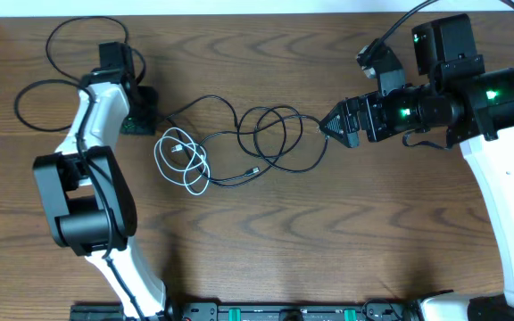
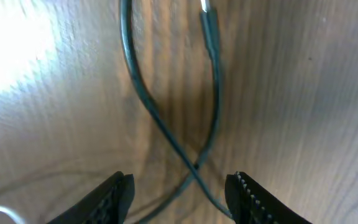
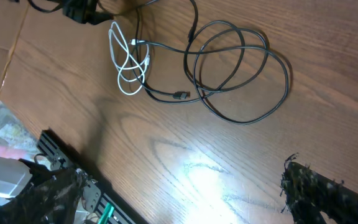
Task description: Untangle cables
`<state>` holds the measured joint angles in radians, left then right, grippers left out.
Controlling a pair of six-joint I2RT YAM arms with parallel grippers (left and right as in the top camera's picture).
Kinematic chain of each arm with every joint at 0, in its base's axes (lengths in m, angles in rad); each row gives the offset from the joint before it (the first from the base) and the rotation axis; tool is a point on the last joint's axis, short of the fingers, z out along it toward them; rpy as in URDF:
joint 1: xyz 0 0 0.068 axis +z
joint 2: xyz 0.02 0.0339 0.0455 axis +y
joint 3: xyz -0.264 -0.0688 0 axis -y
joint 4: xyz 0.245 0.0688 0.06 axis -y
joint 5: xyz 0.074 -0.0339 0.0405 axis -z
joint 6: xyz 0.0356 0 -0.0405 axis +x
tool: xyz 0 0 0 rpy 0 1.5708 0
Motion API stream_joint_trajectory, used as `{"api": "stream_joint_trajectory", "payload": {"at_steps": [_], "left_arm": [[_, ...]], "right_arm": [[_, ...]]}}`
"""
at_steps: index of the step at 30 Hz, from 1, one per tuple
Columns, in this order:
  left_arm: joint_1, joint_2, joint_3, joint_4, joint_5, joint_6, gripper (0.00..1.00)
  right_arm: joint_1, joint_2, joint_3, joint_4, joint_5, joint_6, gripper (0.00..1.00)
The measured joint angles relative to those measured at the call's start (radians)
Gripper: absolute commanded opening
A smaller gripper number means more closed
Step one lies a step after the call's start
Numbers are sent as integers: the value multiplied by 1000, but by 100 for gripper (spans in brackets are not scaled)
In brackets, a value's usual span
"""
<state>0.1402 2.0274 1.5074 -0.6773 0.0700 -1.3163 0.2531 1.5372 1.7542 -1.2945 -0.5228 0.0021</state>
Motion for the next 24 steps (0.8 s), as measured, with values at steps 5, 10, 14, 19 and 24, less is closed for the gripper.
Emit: {"api": "stream_joint_trajectory", "payload": {"at_steps": [5,10,14,19,24], "left_arm": [[-5,24,-1,5,3,-47,50],[-4,56,-11,6,2,-68,50],[-4,58,-11,14,-2,-76,50],[-4,58,-11,16,-13,-80,49],[-4,59,-11,32,-43,-94,47]], "right_arm": [[0,0,0,-2,0,0,99],[0,0,0,-3,0,0,99],[0,0,0,-2,0,0,99],[0,0,0,-3,0,0,99],[0,0,0,-3,0,0,99]]}}
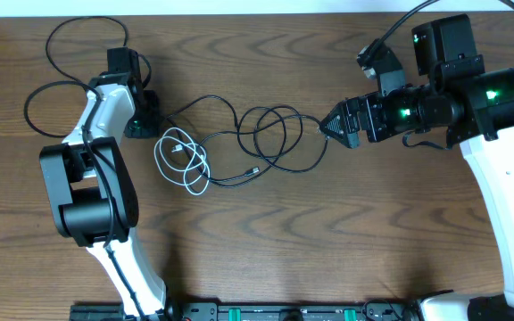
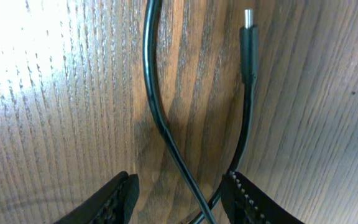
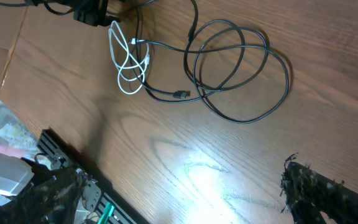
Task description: Untangle cables
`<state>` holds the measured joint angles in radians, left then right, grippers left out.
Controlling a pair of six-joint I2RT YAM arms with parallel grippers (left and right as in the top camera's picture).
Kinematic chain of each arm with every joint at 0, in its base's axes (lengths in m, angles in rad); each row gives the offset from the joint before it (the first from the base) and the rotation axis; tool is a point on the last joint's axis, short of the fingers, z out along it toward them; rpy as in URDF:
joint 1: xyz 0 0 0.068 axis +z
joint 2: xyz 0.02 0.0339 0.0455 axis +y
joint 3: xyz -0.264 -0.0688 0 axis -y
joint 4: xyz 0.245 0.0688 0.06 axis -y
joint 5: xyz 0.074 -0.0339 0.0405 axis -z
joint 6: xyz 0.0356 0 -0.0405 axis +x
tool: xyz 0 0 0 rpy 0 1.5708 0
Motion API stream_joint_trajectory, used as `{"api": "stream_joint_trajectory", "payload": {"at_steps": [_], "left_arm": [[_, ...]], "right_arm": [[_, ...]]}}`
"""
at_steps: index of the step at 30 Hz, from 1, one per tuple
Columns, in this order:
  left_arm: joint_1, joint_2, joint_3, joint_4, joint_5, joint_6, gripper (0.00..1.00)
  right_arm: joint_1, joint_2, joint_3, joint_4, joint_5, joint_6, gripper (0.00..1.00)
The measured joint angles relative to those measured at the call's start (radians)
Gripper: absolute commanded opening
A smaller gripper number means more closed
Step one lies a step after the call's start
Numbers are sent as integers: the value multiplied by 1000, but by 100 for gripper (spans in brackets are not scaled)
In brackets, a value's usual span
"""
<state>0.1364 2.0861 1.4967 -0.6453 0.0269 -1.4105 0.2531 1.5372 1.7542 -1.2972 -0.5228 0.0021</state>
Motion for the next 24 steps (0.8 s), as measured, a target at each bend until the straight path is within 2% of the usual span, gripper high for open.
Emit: {"api": "stream_joint_trajectory", "payload": {"at_steps": [7,14,24], "left_arm": [[0,29,0,13,-7,-7,47],[0,40,2,21,-3,-7,37],[0,41,2,21,-4,-7,34]], "right_arm": [[0,0,0,0,0,0,99],[0,0,0,0,0,0,99],[0,0,0,0,0,-11,99]]}}
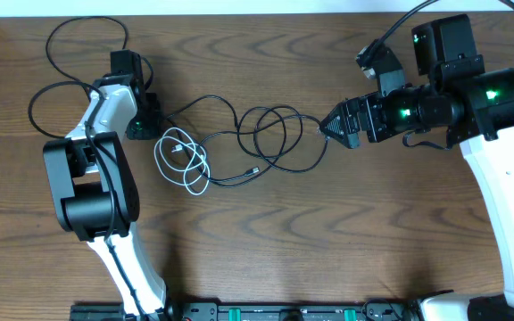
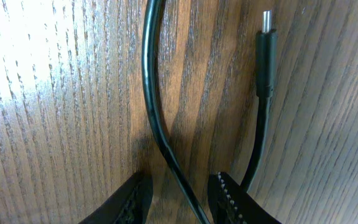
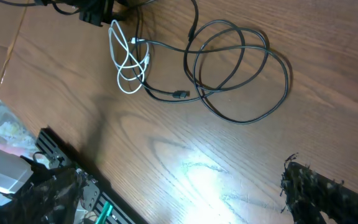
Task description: Untangle cables
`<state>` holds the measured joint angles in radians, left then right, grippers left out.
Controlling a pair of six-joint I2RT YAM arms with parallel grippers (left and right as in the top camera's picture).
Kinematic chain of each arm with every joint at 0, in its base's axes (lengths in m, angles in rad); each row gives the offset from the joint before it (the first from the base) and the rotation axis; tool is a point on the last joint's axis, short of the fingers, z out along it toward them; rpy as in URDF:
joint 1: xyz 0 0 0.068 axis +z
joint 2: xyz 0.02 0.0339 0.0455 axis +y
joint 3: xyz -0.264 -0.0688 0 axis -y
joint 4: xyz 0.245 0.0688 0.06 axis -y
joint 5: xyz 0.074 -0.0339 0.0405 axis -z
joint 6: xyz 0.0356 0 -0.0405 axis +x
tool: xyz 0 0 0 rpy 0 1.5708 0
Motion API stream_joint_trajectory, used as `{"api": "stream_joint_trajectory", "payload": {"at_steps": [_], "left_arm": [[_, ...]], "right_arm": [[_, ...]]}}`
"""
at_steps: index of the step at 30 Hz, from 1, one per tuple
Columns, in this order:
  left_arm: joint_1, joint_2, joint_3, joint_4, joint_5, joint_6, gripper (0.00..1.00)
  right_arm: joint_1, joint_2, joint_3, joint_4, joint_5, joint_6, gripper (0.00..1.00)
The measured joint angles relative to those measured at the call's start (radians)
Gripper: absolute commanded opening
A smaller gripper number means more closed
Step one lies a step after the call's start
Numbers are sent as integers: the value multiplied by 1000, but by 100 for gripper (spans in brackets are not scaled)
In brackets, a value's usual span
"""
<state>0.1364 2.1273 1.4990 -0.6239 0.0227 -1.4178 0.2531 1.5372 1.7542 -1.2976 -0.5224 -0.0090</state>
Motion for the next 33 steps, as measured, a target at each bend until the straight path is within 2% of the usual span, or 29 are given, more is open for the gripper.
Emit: {"api": "stream_joint_trajectory", "payload": {"at_steps": [5,10,11,13,23,28,33], "left_arm": [[0,3,0,5,0,0,32],[0,10,5,7,0,-3,19],[0,12,6,9,1,-1,12],[0,15,10,8,0,3,8],[6,17,16,7,12,90,7],[35,2,16,4,84,122,8],[71,-96,16,8,166,135,7]], "right_arm": [[0,0,0,-2,0,0,99],[0,0,0,-8,0,0,99],[0,0,0,-9,0,0,99],[0,0,0,-14,0,0,99],[0,0,0,-15,0,-1,99],[0,0,0,-15,0,-1,99],[0,0,0,-15,0,-2,99]]}}
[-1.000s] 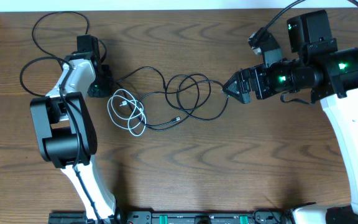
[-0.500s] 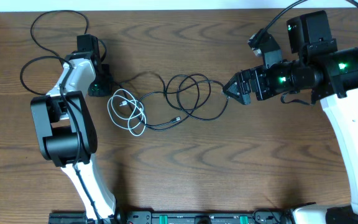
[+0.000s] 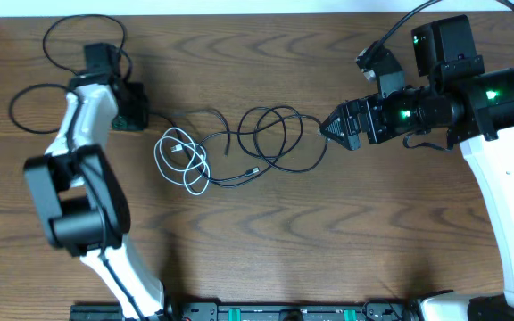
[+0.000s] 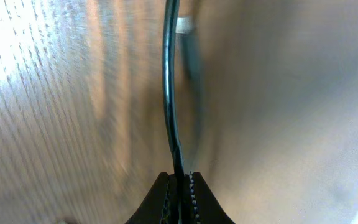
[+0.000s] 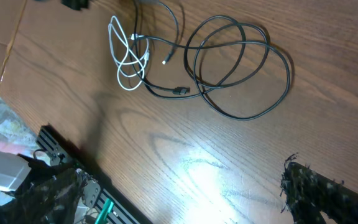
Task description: Untangle cables
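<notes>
A black cable lies in a loose coil (image 3: 279,138) at mid-table, with one strand (image 3: 181,113) running left to my left gripper (image 3: 134,117). That gripper (image 4: 179,179) is shut on the black strand (image 4: 169,81), which leads straight away from the jaws over the blurred wood. A white cable (image 3: 182,160) lies bunched just left of the coil and crosses the black one. The right wrist view shows the coil (image 5: 241,68), the white cable (image 5: 127,59) and a black plug (image 5: 180,91). My right gripper (image 3: 328,127) hovers open at the coil's right edge, holding nothing.
Thin black arm wiring (image 3: 61,31) loops at the back left. A black rail (image 3: 293,312) runs along the table's front edge. A plastic bag sits off the table's near-left side.
My left gripper has shut on the black strand and moved left and slightly back. The raised loop beside it has flattened into a straighter run. The right arm has not moved.
My left gripper stood open low over two crossing black strands and a plug end, then shifted slightly along them with the jaws narrowing around one strand. Now it grips that strand and has drawn it left. The right gripper stayed open by the coil throughout.
</notes>
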`<state>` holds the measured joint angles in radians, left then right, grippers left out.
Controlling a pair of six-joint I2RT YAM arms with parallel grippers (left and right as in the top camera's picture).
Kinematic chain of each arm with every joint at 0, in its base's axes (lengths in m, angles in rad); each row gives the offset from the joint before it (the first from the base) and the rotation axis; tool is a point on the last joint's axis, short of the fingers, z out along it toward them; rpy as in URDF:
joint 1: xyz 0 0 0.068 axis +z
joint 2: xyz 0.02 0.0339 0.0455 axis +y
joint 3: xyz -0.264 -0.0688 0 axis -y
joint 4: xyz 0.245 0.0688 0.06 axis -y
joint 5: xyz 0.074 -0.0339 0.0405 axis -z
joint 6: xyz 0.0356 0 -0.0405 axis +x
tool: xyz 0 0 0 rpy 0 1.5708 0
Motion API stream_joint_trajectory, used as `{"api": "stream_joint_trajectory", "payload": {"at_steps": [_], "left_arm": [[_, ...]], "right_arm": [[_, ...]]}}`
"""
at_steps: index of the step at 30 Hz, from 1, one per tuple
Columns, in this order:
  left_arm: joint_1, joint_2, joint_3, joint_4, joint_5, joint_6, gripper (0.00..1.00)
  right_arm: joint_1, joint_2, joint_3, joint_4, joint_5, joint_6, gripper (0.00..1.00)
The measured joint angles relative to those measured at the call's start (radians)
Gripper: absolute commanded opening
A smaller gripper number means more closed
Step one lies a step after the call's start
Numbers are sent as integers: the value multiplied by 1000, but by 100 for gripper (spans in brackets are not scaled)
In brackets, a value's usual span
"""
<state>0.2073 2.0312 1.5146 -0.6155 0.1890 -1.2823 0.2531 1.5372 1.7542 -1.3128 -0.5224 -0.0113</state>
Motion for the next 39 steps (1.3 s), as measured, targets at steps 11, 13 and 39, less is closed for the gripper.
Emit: {"api": "stream_joint_trajectory", "payload": {"at_steps": [11,13,39], "left_arm": [[19,-135,0,147,75,-31,7],[19,-135,-1,233,78,-53,7],[28,93,-2,653,-99,186,94]], "right_arm": [[0,0,0,-14,0,0,99],[0,0,0,-17,0,0,99],[0,0,-2,-5,0,4,99]]}}
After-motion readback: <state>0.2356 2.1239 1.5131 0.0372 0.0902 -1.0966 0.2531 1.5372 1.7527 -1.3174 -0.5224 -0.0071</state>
